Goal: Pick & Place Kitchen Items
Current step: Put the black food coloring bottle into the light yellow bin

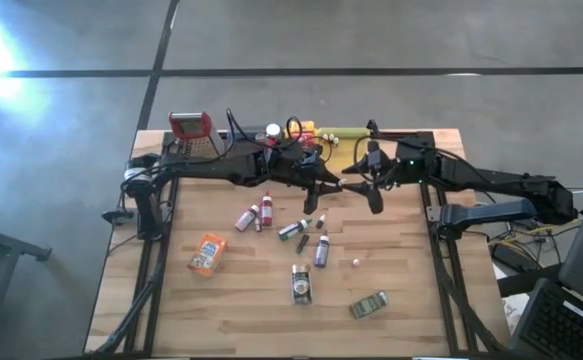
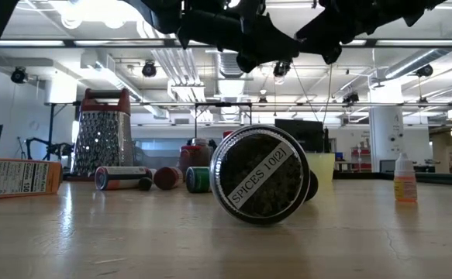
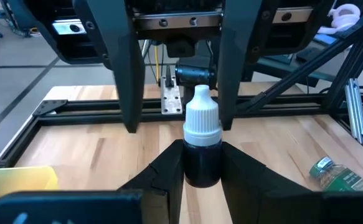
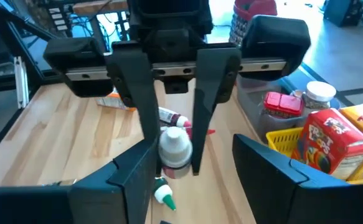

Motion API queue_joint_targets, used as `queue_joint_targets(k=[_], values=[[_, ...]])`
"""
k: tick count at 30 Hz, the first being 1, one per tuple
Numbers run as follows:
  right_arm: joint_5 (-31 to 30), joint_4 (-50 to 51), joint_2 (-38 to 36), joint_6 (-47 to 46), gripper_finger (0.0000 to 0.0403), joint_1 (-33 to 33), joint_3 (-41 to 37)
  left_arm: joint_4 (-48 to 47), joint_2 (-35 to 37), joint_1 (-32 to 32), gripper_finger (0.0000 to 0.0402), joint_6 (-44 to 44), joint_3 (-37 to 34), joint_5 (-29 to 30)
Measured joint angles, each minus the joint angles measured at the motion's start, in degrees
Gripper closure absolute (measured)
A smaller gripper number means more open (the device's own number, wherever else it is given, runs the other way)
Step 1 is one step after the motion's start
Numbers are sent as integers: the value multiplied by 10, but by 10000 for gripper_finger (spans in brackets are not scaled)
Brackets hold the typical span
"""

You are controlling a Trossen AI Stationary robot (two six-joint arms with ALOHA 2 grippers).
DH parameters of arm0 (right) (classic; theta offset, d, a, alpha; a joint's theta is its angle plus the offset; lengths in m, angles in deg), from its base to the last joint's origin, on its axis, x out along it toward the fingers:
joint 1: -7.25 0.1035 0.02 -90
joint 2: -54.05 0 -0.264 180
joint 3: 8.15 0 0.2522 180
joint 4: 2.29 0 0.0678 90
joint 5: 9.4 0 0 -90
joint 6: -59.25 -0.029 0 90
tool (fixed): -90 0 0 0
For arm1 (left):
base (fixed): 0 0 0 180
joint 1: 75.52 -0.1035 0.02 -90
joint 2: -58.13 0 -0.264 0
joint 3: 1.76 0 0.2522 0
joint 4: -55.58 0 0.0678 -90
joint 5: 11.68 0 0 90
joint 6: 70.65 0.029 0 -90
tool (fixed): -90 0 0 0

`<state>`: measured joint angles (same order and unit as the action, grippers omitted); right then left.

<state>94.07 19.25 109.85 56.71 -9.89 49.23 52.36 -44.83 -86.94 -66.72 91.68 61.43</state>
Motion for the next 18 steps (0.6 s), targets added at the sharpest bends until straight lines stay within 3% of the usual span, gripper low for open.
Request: queue_joint_targets(k=[18], values=[[3,-10,13,3,321,7,0,0,0,0,305,6,-1,4]])
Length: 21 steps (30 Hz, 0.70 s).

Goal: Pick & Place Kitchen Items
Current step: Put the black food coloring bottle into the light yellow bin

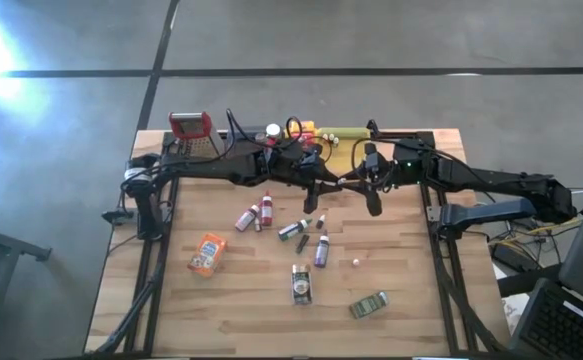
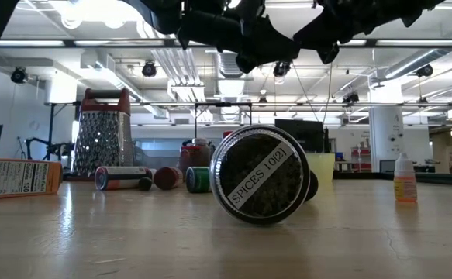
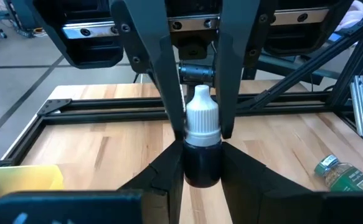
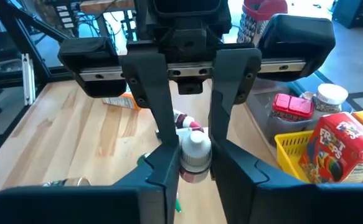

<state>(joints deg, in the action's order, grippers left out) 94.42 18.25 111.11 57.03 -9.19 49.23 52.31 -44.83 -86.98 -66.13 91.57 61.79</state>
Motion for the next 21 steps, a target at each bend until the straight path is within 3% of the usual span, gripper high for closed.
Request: queue_joint_targets(k=[5,17,21], values=[[0,0,2,6,339,0,0,-4,0,0,305,0,0,0],[-1,1,-2,4,338,0,0,-1,0,0,305,-2,0,6],[-3,3,-3,-1,340,0,0,-4,0,1,286,0,0,23]])
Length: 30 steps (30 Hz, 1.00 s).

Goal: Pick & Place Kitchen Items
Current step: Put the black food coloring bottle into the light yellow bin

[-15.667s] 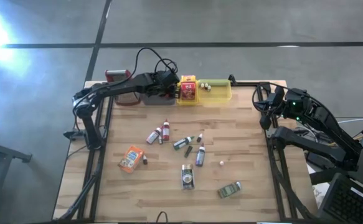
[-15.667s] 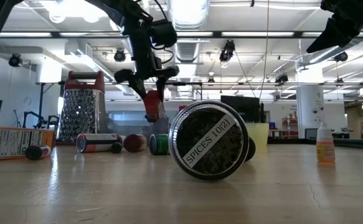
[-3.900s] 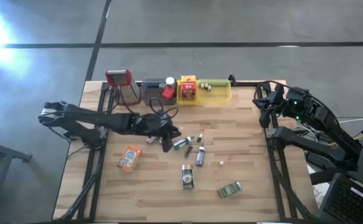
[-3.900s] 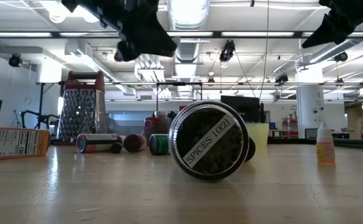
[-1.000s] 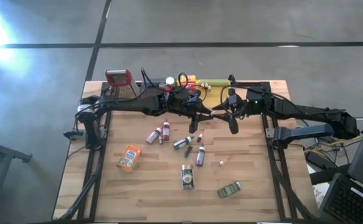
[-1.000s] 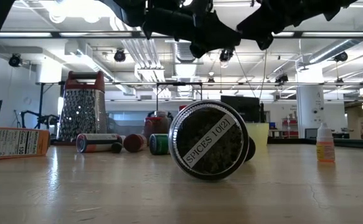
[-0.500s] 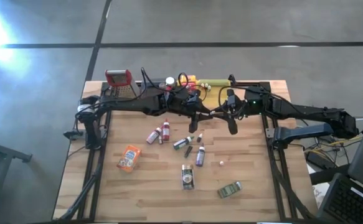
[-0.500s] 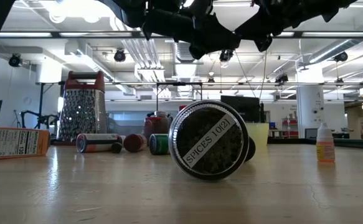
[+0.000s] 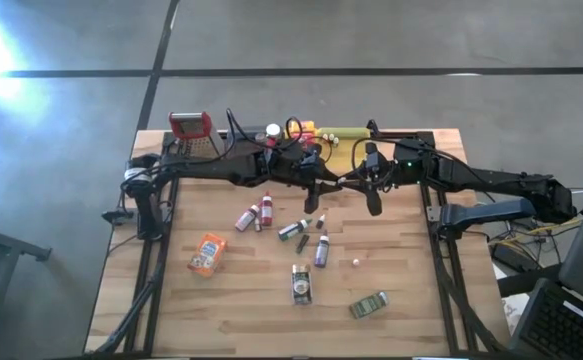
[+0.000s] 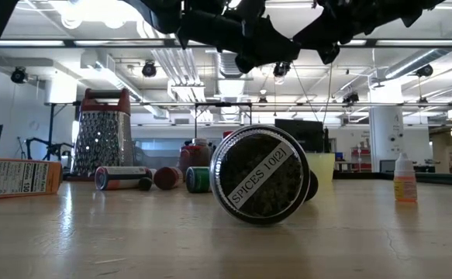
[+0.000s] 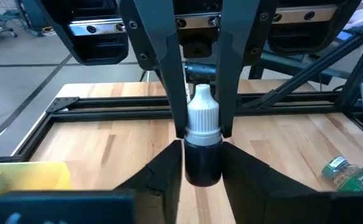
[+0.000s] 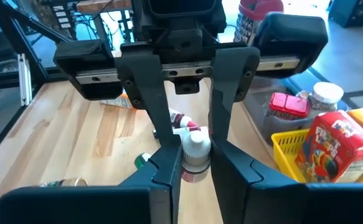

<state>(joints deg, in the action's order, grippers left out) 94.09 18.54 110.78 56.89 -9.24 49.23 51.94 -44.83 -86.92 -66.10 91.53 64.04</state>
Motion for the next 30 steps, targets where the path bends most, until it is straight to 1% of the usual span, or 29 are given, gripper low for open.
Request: queue_joint_targets(k=[3,5,10,12,13,18,24,27,30], values=[[0,1,-2,-16,337,0,0,-20,3,0,249,17,0,13],[-3,5,-4,-17,337,-1,0,-44,8,0,218,29,0,41],[-2,20,-7,-18,339,-10,0,-119,30,0,145,31,0,184],[-2,30,-5,-16,339,-23,0,-152,41,-1,127,16,0,224],[-4,33,-2,-15,339,-31,0,-165,45,-1,121,8,-1,233],[-6,28,38,22,339,-87,0,-207,55,-1,114,-12,-2,236],[-1,-11,109,49,338,-172,0,-210,59,2,117,-29,-5,234],[2,-50,146,63,338,-201,0,-177,69,4,117,-36,-30,234],[3,-86,176,65,338,-219,0,-125,92,6,117,-44,-73,234]])
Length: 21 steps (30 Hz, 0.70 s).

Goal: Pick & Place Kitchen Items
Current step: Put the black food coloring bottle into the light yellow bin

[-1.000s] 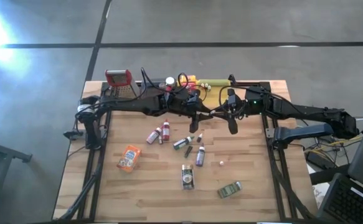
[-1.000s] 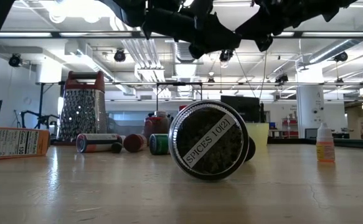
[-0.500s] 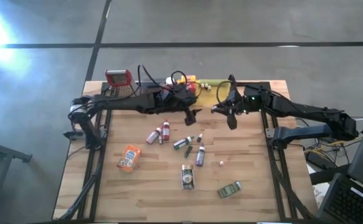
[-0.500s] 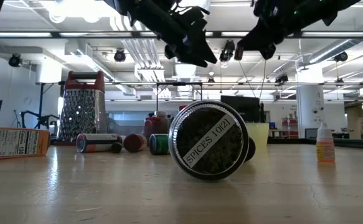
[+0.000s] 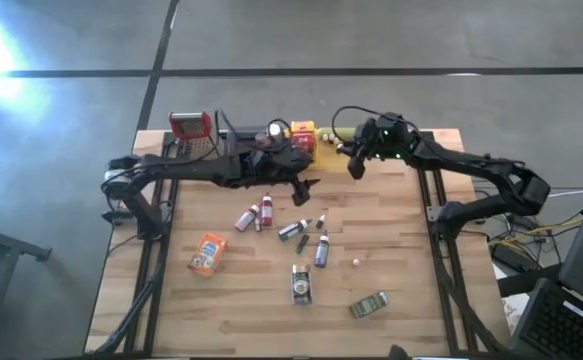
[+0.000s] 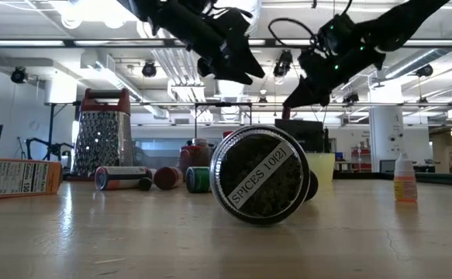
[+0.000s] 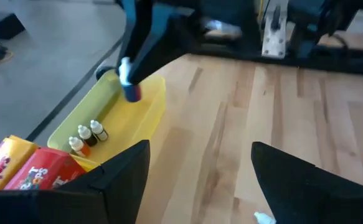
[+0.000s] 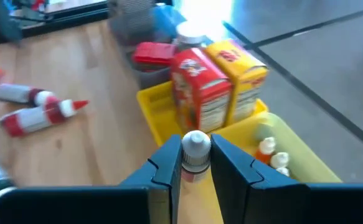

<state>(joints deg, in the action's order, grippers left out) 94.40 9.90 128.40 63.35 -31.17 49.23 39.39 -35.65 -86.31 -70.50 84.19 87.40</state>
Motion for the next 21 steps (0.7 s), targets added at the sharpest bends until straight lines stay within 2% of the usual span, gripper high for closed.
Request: queue_joint_targets(k=[12,21], values=[[12,-72,58,2,337,-11,0,161,192,1,117,-22,-221,3],[12,-124,105,-22,337,-16,10,223,300,1,117,-4,-335,13]])
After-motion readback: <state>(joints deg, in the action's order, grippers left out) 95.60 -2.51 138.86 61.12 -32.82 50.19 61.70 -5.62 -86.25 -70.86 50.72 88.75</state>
